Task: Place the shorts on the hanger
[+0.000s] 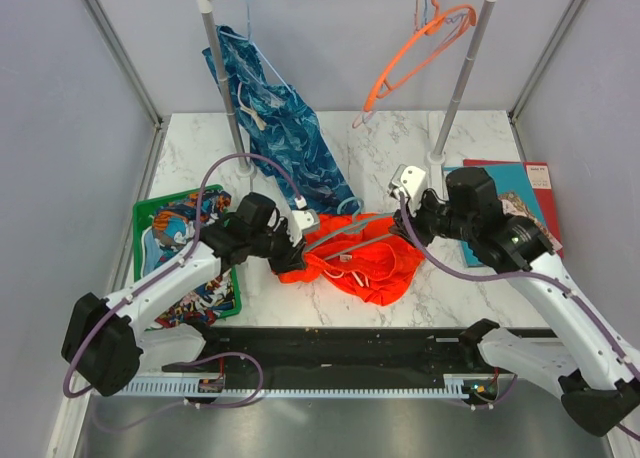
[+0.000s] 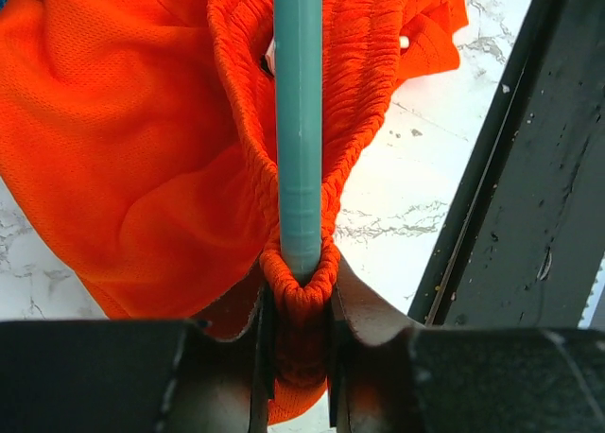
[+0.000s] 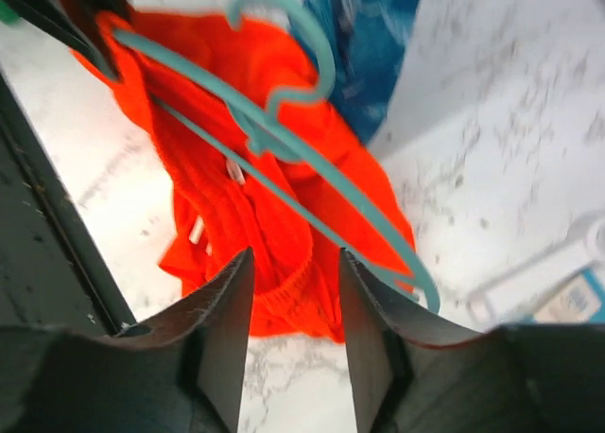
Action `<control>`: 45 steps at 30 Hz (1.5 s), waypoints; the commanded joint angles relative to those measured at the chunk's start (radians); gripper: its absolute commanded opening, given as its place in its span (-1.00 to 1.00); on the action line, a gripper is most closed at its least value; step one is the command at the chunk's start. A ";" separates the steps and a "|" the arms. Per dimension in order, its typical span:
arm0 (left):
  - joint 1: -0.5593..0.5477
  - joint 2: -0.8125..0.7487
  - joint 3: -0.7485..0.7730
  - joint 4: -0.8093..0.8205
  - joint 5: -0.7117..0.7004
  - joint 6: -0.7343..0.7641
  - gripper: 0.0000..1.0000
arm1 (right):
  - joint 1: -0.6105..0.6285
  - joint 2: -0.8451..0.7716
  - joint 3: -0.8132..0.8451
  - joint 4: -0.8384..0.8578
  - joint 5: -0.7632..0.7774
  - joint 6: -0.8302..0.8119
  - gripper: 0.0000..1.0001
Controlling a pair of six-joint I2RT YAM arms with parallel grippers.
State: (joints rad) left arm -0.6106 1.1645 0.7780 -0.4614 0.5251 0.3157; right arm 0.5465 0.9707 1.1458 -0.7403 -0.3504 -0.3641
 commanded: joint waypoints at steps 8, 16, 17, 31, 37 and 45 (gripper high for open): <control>0.011 0.040 0.069 0.043 0.009 -0.129 -0.96 | 0.089 0.094 -0.254 0.102 0.287 0.080 0.29; 0.023 0.040 0.066 0.036 0.009 -0.141 -0.97 | 0.119 0.143 -0.400 0.329 0.401 0.132 0.31; 0.025 0.037 0.066 0.038 0.012 -0.141 -0.97 | 0.128 0.173 -0.403 0.337 0.430 0.132 0.29; 0.147 -0.054 0.033 -0.046 0.058 -0.009 -0.97 | -0.054 0.086 -0.469 0.315 0.527 0.015 -1.00; 0.183 -0.152 0.011 -0.137 0.081 0.134 -0.96 | -0.318 0.098 -0.437 0.291 0.410 -0.056 -1.00; 0.183 -0.223 -0.005 -0.282 0.072 0.331 -0.97 | -0.522 0.201 -0.308 0.291 0.256 -0.052 -1.00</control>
State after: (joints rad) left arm -0.4595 0.9821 0.7780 -0.5598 0.6388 0.4812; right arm 0.1417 1.1435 0.7540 -0.4206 -0.2070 -0.3519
